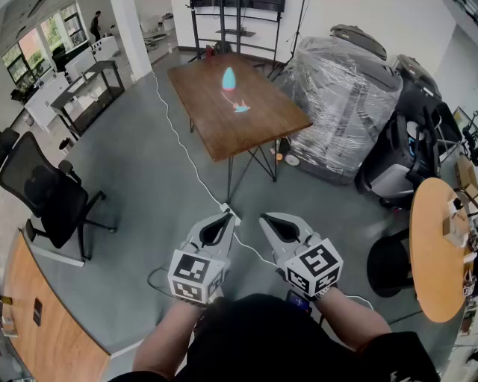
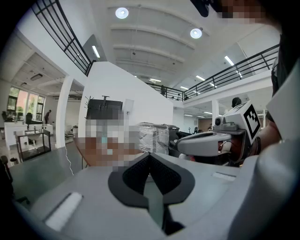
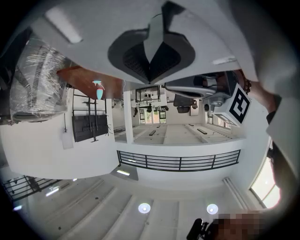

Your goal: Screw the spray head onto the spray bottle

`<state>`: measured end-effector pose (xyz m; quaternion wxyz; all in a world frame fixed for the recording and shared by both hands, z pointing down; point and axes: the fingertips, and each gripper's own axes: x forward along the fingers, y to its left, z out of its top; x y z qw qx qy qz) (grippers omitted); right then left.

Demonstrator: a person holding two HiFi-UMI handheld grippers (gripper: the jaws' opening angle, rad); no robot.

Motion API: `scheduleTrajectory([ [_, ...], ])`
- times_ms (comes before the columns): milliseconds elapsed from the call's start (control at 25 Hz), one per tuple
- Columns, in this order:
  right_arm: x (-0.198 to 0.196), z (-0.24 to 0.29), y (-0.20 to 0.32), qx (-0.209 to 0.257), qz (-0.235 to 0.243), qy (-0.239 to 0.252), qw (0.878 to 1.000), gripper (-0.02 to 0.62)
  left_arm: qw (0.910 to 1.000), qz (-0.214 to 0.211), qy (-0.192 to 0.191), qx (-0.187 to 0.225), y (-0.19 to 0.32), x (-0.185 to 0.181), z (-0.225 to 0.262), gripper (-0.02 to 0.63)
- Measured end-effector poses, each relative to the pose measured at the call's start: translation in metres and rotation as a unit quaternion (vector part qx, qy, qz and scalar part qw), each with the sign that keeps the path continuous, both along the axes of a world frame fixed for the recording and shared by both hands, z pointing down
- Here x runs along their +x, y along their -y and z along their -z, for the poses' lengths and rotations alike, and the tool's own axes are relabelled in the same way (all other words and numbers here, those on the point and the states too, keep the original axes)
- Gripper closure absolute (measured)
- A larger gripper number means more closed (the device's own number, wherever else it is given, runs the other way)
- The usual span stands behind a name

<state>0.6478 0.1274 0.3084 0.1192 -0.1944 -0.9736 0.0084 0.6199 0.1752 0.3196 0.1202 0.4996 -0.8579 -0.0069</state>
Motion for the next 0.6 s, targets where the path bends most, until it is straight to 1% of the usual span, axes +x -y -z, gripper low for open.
scheduleTrajectory([
  [320, -0.080, -0.003, -0.046, 0.009, -0.028, -0.003, 1.000, 0.607, 0.9999, -0.012, 0.001, 0.002, -0.060, -0.088, 0.001, 0.595],
  [600, -0.127, -0.008, -0.082, 0.013, -0.037, -0.014, 0.999, 0.607, 0.9995, -0.030, -0.003, -0.005, -0.090, -0.134, -0.002, 0.595],
])
